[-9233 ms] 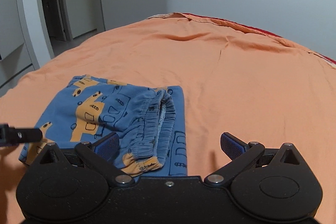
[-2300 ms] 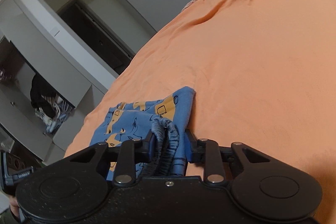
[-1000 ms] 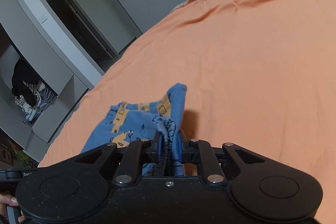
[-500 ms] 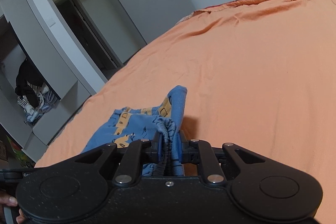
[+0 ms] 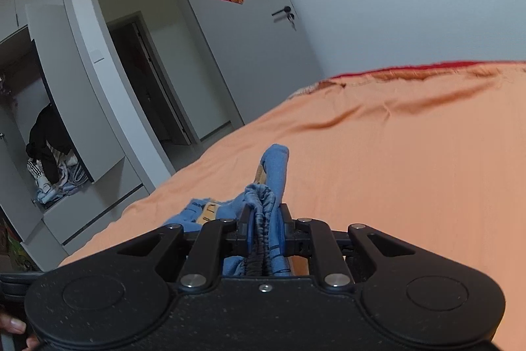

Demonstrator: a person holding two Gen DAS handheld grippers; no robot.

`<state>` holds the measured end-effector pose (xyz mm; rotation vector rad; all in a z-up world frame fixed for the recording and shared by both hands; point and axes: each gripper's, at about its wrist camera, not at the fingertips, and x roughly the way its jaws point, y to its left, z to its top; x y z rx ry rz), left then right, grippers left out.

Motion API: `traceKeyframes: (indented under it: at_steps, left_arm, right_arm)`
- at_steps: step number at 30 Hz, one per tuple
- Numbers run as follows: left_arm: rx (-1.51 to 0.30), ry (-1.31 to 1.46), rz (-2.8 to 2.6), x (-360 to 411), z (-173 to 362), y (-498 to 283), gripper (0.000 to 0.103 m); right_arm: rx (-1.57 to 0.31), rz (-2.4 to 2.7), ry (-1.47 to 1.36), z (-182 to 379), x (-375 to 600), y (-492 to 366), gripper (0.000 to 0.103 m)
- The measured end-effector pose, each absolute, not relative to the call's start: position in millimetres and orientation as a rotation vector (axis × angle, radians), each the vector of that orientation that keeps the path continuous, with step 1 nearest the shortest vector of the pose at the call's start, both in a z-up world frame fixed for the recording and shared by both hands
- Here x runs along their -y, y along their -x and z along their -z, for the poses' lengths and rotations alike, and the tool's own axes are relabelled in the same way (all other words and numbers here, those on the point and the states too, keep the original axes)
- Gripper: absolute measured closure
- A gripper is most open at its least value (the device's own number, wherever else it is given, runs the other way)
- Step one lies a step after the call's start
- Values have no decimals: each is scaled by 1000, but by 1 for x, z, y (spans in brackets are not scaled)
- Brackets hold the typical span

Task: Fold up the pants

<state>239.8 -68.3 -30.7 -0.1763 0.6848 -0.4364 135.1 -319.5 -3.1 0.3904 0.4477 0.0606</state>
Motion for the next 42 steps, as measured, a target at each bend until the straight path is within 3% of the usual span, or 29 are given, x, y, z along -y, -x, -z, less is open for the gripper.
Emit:
traceKeyframes:
  at_steps: [8,13,15,18,20,23,24,29,31,42]
  left_arm:
    - [-732,197,401,90,42,-309,86]
    - [-846,197,364,91,81,-324,84]
    - [-824,201,374,86,87,-319,81]
    - [-820,203,357,82,88,-319,64]
    - [-831,213,335,81,86,-323,45]
    - [-829,218,298,78,76,-321,22]
    - [-814,218,289,77,72,-317,19]
    - [-731,209,270,81,41,-299,2]
    - [-689,201,259,81,29,-287,0]
    - [-500,56,152,98,-12,-228,0]
  right_arm:
    - [-440,-31,-516,18,372,-221,88]
    - [-615,55,-533,70,398,-261,87]
    - [-629,60,-522,85,403,-264,84]
    - [-613,48,-547,89,408,-264,80]
    - [-615,56,-514,87,405,-265,71]
    - [-614,94,-470,79,399,-253,44]
    - [-605,99,-446,74,395,-249,32]
    - [-522,120,-297,41,369,-215,14]
    - [-480,132,-259,27,358,-202,4]
    - [-336,185,-173,-23,334,-145,1]
